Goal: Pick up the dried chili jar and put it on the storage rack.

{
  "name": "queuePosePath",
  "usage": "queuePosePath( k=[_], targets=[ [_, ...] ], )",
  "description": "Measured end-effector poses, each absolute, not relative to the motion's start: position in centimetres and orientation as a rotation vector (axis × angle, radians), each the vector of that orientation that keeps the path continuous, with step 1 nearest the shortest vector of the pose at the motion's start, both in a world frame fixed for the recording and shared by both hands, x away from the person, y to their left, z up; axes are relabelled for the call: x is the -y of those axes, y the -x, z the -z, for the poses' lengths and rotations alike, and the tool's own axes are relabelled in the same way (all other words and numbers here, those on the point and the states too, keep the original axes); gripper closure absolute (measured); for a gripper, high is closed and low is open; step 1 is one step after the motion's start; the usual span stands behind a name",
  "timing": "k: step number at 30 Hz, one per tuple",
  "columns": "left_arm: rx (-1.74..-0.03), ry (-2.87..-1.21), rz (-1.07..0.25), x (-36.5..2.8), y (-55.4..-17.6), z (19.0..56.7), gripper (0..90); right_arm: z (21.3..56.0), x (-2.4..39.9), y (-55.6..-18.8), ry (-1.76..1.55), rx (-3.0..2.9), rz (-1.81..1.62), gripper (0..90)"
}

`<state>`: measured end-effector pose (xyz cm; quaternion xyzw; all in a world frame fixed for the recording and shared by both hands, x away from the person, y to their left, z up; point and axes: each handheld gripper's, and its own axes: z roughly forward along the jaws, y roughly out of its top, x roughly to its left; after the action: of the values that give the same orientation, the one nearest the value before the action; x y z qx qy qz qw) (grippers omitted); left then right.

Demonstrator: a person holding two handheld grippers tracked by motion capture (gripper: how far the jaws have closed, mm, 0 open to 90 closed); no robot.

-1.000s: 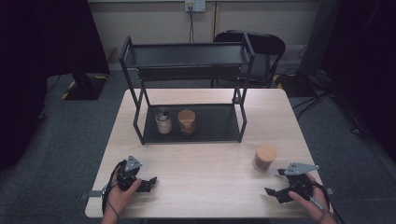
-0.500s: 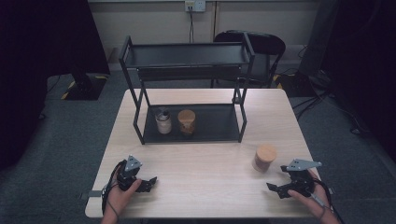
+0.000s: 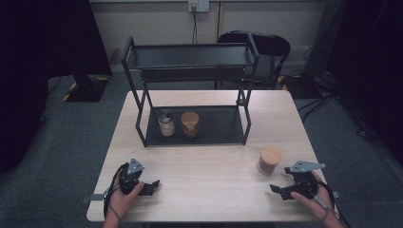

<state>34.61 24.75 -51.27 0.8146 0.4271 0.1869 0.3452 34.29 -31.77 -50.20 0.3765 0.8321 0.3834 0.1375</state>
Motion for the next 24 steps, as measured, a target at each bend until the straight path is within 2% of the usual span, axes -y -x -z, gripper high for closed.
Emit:
queuePosePath(
  k=[24],
  targets=[
    [-1.109, -2.114, -0.485, -24.8, -34.6, 51.3, 0.1, 49.8, 30.7, -35.9, -1.123, -2.318, -1.123, 2.7]
  ],
)
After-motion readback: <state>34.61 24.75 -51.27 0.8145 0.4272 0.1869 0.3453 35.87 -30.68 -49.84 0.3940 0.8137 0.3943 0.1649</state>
